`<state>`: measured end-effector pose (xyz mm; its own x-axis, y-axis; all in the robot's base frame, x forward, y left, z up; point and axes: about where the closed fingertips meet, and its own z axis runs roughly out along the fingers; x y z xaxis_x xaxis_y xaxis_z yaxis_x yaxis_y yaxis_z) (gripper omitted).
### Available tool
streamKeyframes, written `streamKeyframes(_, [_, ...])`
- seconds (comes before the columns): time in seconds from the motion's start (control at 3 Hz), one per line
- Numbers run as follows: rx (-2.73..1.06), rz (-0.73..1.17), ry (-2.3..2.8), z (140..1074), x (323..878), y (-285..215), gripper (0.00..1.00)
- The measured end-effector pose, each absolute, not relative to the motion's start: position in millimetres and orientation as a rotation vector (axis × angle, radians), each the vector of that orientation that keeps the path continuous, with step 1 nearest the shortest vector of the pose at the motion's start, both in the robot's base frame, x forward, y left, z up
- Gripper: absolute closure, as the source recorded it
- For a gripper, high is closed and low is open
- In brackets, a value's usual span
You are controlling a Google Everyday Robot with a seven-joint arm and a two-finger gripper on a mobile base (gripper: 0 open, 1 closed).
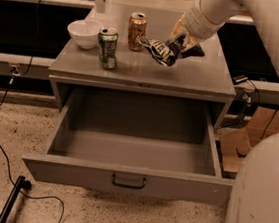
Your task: Pick blue chip bag from top drawer and place on counter
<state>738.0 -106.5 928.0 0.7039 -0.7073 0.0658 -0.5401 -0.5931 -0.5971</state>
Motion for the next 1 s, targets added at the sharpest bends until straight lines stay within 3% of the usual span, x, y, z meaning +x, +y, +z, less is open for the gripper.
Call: streamKeyframes(1.0, [-2.34,-0.425,1.023,911.3,754.1,-119.2,0.06])
